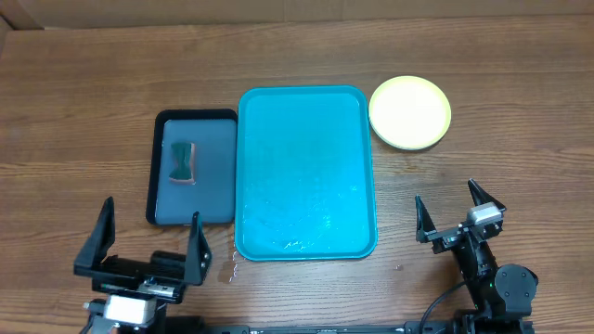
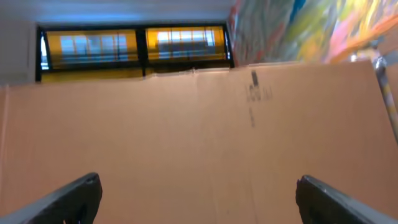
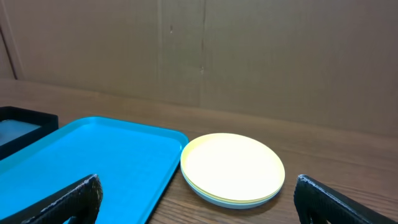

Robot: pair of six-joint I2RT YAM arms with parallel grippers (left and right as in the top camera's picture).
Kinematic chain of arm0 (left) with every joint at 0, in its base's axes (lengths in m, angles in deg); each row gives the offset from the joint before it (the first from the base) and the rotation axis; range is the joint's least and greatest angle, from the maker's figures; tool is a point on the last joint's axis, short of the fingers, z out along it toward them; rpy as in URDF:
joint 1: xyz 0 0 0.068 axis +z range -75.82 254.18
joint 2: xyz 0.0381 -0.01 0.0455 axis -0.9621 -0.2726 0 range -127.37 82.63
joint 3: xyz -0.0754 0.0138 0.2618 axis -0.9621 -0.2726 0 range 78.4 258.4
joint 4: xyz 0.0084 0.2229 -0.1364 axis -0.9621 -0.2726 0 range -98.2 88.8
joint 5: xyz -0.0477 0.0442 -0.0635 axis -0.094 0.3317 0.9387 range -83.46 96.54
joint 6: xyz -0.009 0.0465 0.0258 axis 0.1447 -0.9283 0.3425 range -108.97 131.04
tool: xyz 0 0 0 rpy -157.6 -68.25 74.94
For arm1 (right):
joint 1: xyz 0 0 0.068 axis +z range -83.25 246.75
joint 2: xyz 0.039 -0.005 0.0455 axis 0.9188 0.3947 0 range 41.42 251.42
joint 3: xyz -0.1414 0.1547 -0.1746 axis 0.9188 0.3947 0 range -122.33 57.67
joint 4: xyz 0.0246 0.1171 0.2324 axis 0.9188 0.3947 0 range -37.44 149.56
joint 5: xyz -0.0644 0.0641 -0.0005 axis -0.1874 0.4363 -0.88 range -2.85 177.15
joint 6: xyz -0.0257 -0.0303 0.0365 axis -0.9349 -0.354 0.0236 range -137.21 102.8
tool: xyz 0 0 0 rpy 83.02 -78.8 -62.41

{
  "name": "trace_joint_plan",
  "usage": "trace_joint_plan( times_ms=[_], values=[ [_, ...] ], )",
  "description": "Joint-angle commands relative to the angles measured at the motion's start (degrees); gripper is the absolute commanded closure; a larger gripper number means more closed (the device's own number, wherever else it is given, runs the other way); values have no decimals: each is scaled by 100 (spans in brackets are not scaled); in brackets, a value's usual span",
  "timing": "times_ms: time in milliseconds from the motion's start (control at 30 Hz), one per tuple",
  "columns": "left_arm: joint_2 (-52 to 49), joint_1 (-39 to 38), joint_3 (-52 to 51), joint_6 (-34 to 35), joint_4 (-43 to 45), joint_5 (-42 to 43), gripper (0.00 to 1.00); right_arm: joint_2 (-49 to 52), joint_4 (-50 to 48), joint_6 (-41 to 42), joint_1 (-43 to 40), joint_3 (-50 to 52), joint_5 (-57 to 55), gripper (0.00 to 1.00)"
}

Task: Clean dirty plates on tray and stack at the side

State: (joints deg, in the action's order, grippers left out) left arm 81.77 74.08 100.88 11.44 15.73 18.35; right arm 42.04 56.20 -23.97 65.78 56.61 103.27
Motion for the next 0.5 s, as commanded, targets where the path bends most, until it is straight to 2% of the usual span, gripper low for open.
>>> trace_joint_plan(
  times_ms=[0,200,467],
  values=[
    [66,50,-586,-2,695,26,0,-46,-35,-35,33,61,7,0],
    [66,52,-1478,0,1576,26,0,-46,-35,-35,33,61,7,0],
    [66,52,-2087,-92,1624,-50,0,-46,-35,-35,33,61,7,0]
  ],
)
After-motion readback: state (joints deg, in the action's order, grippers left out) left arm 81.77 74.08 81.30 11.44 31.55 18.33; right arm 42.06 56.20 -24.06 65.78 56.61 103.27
